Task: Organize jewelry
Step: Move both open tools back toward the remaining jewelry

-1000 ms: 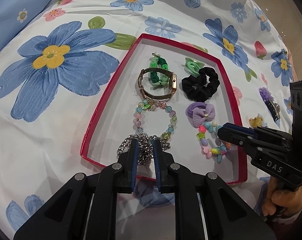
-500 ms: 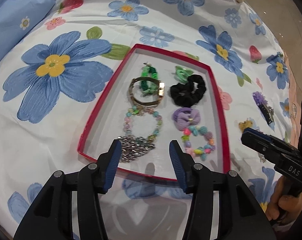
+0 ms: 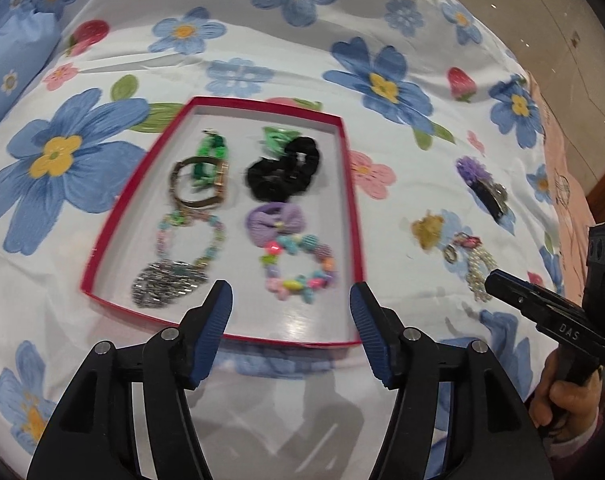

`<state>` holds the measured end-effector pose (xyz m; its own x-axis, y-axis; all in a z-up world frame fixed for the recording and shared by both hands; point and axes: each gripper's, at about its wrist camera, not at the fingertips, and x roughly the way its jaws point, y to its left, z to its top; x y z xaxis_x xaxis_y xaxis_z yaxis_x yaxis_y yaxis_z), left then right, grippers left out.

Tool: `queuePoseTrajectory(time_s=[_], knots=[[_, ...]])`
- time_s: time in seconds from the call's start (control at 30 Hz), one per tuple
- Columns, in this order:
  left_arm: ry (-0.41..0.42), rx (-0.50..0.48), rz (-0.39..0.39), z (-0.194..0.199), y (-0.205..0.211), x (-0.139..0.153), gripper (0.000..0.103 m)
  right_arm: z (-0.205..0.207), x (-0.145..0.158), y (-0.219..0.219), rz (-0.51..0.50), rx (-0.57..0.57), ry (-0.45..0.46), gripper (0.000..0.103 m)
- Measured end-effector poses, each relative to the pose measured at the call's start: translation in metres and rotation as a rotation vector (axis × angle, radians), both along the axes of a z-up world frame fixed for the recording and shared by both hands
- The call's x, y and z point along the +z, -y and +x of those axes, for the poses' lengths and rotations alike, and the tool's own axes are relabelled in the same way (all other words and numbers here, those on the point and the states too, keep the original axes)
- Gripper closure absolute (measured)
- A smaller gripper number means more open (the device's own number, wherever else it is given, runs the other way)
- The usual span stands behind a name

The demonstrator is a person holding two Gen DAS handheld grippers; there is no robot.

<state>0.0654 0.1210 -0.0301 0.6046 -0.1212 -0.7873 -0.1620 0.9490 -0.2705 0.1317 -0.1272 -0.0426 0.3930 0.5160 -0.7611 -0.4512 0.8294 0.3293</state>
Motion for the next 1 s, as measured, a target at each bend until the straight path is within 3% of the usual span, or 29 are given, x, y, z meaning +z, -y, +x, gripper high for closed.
queuePoseTrajectory(time_s=[0.13, 0.47, 1.0], knots=[[-0.003, -0.034, 0.002, 0.002, 0.018, 0.001, 0.04, -0.004, 0.0, 0.028, 0.0, -0.061, 0.006, 0.058], [-0.031, -0.121, -0.001, 0.011, 0.064, -0.008, 0.036, -0.006, -0.005, 0.075, -0.013, -0.15, 0.008, 0.058], [-0.054, -0.192, 0.023, 0.034, 0.099, -0.01, 0.033, 0.005, -0.015, 0.098, -0.011, -0.181, -0.007, 0.058]])
